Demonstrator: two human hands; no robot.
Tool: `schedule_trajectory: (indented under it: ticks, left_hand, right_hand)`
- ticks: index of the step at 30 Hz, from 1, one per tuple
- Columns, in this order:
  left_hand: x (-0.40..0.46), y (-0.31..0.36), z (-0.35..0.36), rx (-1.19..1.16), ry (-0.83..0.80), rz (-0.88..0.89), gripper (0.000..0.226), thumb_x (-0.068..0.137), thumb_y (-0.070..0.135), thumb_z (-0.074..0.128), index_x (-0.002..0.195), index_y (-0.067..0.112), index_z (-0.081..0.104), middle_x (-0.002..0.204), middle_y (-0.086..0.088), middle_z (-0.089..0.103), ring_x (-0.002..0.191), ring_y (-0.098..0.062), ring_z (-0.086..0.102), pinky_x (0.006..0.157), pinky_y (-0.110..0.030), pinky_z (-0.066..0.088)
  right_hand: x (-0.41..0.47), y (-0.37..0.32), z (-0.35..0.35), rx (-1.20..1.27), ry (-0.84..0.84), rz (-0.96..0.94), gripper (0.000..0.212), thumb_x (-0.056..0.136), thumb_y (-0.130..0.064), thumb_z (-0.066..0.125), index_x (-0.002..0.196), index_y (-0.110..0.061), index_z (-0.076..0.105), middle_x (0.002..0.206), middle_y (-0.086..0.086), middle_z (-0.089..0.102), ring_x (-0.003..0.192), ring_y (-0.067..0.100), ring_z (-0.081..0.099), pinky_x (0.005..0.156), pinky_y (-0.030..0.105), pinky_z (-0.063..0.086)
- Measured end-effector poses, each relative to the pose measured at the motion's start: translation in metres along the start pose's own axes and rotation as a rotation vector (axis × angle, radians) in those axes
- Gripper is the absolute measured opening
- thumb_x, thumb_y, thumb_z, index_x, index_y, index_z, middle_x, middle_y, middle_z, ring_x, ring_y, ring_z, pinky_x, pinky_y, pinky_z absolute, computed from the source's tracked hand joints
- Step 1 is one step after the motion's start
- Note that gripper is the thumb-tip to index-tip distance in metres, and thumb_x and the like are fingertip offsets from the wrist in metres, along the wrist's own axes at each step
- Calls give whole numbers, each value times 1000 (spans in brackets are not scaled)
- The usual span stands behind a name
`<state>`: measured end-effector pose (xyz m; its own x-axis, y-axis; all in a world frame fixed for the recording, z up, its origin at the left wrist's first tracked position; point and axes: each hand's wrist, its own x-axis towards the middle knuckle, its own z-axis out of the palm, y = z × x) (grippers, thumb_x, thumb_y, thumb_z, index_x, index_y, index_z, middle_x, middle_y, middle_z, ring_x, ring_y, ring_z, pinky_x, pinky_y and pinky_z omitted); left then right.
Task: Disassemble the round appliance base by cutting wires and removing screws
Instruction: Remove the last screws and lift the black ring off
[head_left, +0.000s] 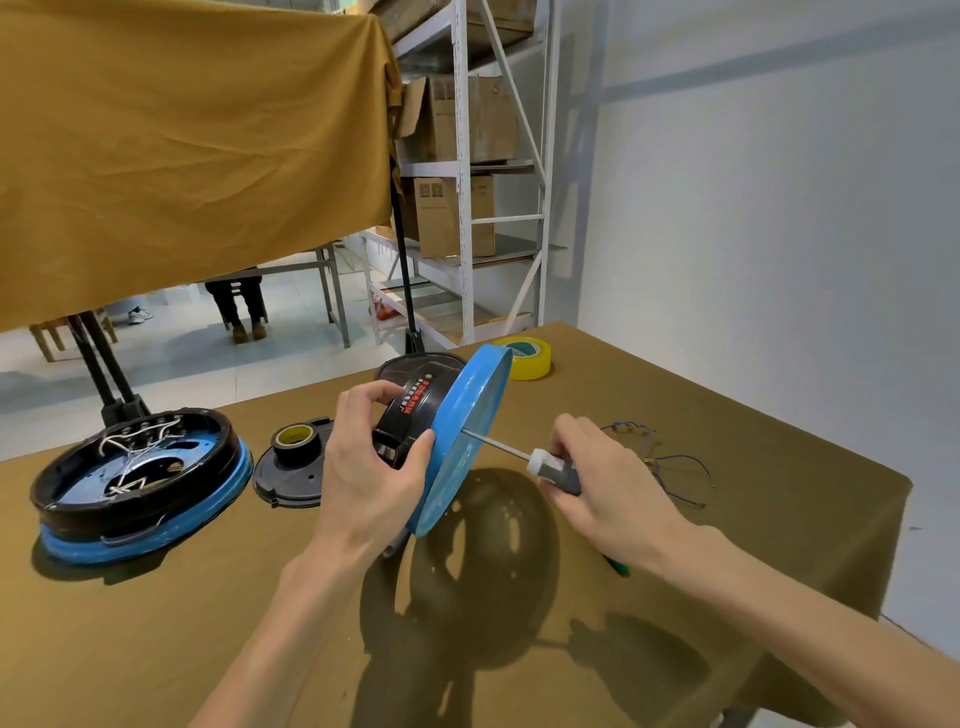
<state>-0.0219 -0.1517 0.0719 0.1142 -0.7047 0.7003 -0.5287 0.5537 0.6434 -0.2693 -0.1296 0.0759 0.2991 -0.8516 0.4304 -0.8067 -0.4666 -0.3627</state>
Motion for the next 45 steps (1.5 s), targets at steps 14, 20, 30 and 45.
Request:
schedule_trajectory:
  ticks: [14,20,30,45]
  left_hand:
    - [14,-6,-10,-89,-110,-88,53,81,14,83,119,28,48,117,5,56,107,-9,60,80,-7,51]
    - [14,-5,-7,-48,-92,-69,56,79,18,86,122,26,51,117,8,57,103,-1,62,75,-11,55]
    - [13,-7,-8,-21,-72,-58,53,79,20,85,121,25,52,118,4,59,101,-10,65,74,-11,56]
    - [9,-6,-9,-47,-68,-61,57,78,18,86,123,23,52,120,3,59,101,-13,66,75,-13,58]
  right_hand:
    - [-4,14,19,316,-174,-19,20,101,-50,57,95,-30,55,76,-3,59,64,15,52,61,36,43]
    - [-3,16,20,155,22,-34,23,94,-46,67,91,-30,51,74,-11,55,67,10,51,61,27,41]
    - [-4,11,10,37,29,-104,19,99,-39,62,96,-30,47,88,-13,50,71,13,52,61,25,41]
    - [1,3,4,-86,-57,-62,26,101,-35,60,99,-24,36,82,-7,54,64,17,54,59,37,46]
